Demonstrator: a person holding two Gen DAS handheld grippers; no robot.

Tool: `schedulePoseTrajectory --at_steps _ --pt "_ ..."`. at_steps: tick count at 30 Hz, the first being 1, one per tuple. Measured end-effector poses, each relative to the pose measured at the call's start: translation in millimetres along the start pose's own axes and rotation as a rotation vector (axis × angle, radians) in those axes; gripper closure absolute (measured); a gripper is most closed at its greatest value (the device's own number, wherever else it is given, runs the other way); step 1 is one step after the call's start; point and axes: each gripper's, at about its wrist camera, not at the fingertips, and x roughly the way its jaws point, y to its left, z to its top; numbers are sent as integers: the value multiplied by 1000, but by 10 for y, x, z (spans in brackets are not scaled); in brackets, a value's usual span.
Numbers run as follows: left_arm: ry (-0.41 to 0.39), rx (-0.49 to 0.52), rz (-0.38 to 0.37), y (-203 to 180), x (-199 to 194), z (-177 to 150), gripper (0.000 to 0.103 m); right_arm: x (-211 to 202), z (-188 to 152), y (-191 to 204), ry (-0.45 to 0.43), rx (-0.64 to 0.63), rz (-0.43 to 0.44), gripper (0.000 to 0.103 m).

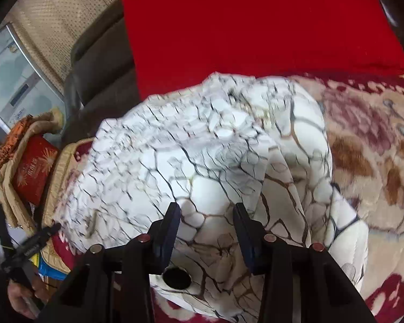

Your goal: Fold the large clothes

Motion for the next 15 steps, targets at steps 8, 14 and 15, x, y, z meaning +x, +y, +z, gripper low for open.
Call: schedulePoseTrajectory --at_steps 8,14,15 --pt "6 -114 -205 64 64 173 19 324 58 417 -6 -31 134 63" --pt "135 -70 -332 -254 566 474 15 667 -43 431 51 -69 66 68" --pt "165 -71 -353 -298 667 505 15 661 -41 424 51 -68 74 68"
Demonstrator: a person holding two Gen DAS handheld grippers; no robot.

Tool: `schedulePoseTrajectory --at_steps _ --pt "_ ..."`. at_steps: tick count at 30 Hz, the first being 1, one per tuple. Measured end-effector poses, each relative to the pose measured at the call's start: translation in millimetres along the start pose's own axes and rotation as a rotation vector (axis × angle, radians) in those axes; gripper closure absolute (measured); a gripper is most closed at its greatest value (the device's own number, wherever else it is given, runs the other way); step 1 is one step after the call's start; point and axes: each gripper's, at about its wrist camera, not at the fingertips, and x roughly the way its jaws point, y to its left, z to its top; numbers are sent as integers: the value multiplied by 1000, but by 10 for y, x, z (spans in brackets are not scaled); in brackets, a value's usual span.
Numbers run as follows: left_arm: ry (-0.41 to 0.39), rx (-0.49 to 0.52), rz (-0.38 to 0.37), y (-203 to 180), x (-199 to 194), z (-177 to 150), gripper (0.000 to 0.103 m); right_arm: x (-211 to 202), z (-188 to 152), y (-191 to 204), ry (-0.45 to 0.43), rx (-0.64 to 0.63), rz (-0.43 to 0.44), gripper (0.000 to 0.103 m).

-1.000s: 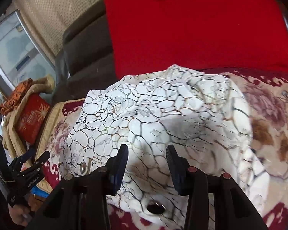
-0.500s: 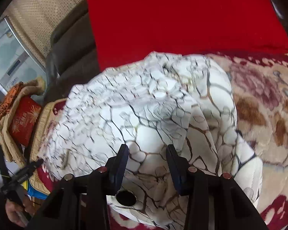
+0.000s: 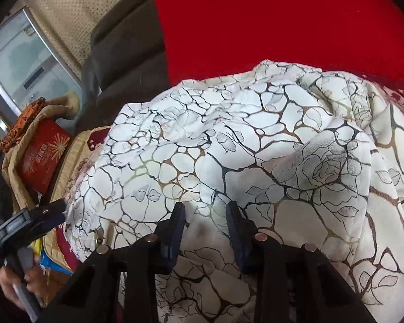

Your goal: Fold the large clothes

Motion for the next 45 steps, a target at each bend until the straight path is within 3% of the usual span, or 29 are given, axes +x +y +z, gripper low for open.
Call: schedulePoseTrajectory --at_steps 2,5,7,9,11,13,14,15,16,18,20,21,22,25,27,29,31,33,34,36,37,39,41,45 --pt "57 -23 -34 -5 219 92 15 2 -10 -46 -1 14 19 74" --pt "70 -57 -72 36 378 162 16 -34 2 -123 0 29 54 74" --pt "60 -103 -100 86 385 173 46 -38 5 -153 2 43 77 74" --pt "60 -114 -128 115 376 180 62 -41 21 -162 4 54 96 74" --pt "50 -107 -141 115 352 192 66 -31 39 -175 7 60 105 74" --pt "45 -110 -139 106 339 200 62 -39 52 -177 7 67 116 74" --pt "58 -132 -143 114 368 208 53 -54 57 -188 5 73 127 74" --pt "74 -154 -157 156 397 204 28 -62 63 -199 1 78 138 74" --pt "97 -187 -198 174 453 203 19 -100 63 -213 -7 86 154 74" --pt "81 -207 -220 161 474 191 20 -219 70 -241 -45 96 186 74" --pt "71 -181 -204 117 479 192 31 -344 77 -260 -94 91 184 74" --pt "67 -173 -190 105 480 205 53 -409 77 -284 -124 91 176 74" --pt "64 -163 -179 93 483 212 61 -451 73 -311 -144 97 168 73" --pt "31 -161 -209 126 399 243 71 -405 98 -455 -123 141 121 74" --pt "12 -144 -208 77 343 241 71 -194 82 -585 -19 203 118 74" --pt "-11 -104 -186 -14 289 268 69 -133 78 -626 4 217 125 74" --pt "22 -131 -196 -30 346 280 25 -201 78 -645 -16 228 150 74" --pt "42 -155 -208 -3 434 279 24 -307 63 -698 -46 251 172 74" --pt "38 -156 -189 -19 462 282 42 -370 69 -704 -73 243 167 74" --pt "22 -167 -165 -5 469 279 67 -536 88 -694 -143 210 156 72" --pt "9 -168 -175 24 428 272 73 -583 89 -693 -162 199 154 71" --pt "-20 -159 -189 -2 338 279 77 -499 72 -744 -97 191 90 74" --pt "-47 -127 -173 -133 212 298 80 -277 41 -830 21 205 91 75" --pt "-98 -24 -180 -490 -93 338 86 -536 65 -902 -63 235 152 76"
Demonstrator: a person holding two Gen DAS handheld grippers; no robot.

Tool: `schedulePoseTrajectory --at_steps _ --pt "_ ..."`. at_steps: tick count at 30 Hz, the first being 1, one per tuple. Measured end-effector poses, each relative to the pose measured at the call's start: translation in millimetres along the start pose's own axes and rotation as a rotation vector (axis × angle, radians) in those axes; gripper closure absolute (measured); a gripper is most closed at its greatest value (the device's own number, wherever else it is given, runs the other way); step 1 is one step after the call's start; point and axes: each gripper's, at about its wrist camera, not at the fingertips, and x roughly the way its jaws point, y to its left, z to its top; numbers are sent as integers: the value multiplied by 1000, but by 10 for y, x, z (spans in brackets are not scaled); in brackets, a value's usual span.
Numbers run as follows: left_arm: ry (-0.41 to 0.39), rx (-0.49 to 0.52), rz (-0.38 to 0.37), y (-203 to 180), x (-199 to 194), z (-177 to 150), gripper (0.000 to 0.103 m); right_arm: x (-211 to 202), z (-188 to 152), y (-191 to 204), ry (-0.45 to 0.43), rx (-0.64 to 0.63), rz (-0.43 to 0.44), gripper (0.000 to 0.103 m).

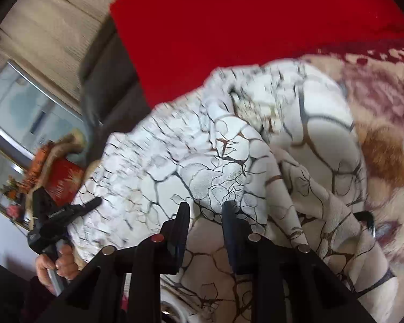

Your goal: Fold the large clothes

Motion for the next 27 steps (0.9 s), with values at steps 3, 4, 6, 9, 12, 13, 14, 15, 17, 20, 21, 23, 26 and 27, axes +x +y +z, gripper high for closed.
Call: schedulePoseTrajectory --at_steps 3,4,6,9,12,13,14,15,17,20,21,23,26,27 --pt "0 111 -8 -511 -164 -18 90 -290 61 -153 -102 59 25 72" --pt "4 135 -15 -590 -240 -64 91 -402 78 -207 -142 72 24 72" --pt "21 210 -17 -974 -269 -134 91 -595 101 -323 -204 97 30 72" --pt "66 349 -2 -1627 -159 -374 91 -828 126 -514 -272 155 67 72" --pt "118 480 42 -2168 147 -696 91 -944 142 -676 -311 211 106 72" --pt "138 527 57 -2313 306 -805 91 -971 151 -724 -317 228 118 72" --pt "164 564 72 -2413 470 -958 91 -982 157 -781 -323 248 128 72" --pt "184 587 87 -2467 601 -1093 91 -990 159 -835 -327 268 138 72" --pt "189 664 146 -2488 843 -1370 91 -994 183 -903 -326 296 151 72" --pt "138 694 139 -2384 841 -1538 91 -997 191 -925 -317 306 174 72" --pt "127 692 125 -2359 820 -1536 91 -968 203 -931 -300 310 196 72" --pt "121 663 80 -2272 737 -1490 91 -894 217 -939 -261 320 230 66" --pt "125 655 13 -2160 637 -1442 91 -739 229 -909 -202 353 301 21" --pt "125 662 7 -2137 619 -1440 91 -719 226 -879 -201 356 332 21"
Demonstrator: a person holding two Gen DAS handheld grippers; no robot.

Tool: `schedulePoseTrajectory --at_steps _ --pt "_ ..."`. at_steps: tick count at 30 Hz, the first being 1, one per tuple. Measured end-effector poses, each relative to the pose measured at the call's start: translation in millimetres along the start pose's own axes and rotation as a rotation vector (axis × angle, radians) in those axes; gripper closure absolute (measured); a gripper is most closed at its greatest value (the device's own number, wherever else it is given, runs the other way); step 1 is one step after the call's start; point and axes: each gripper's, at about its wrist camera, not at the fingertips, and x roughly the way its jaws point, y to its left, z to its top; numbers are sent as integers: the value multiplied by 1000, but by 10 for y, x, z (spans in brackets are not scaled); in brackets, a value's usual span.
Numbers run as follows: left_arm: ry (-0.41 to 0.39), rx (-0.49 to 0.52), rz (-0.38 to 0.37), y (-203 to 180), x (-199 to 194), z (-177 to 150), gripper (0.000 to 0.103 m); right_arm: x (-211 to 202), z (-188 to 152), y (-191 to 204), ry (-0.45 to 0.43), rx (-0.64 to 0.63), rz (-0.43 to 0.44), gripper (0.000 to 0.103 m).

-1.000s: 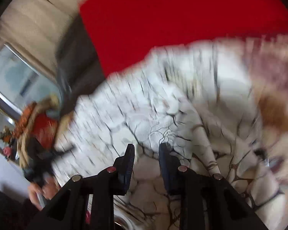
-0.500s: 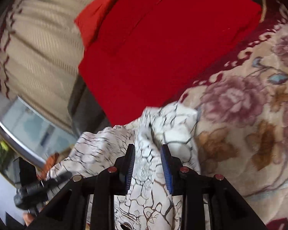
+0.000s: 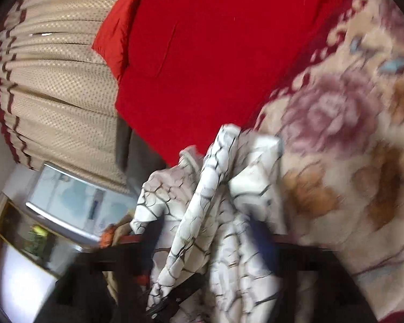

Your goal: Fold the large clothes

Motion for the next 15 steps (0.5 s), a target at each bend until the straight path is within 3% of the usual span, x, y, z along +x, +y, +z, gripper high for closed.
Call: schedulePoseTrajectory --at_steps 4,12,15 --pt "-26 23 -42 66 -75 -64 90 160 8 169 22 -40 60 21" --pt "-119 -5 -134 230 -189 -250 84 952 252 579 297 -155 -2 17" --pt "-131 4 -144 229 -201 -288 82 1224 231 873 373 -249 -9 10"
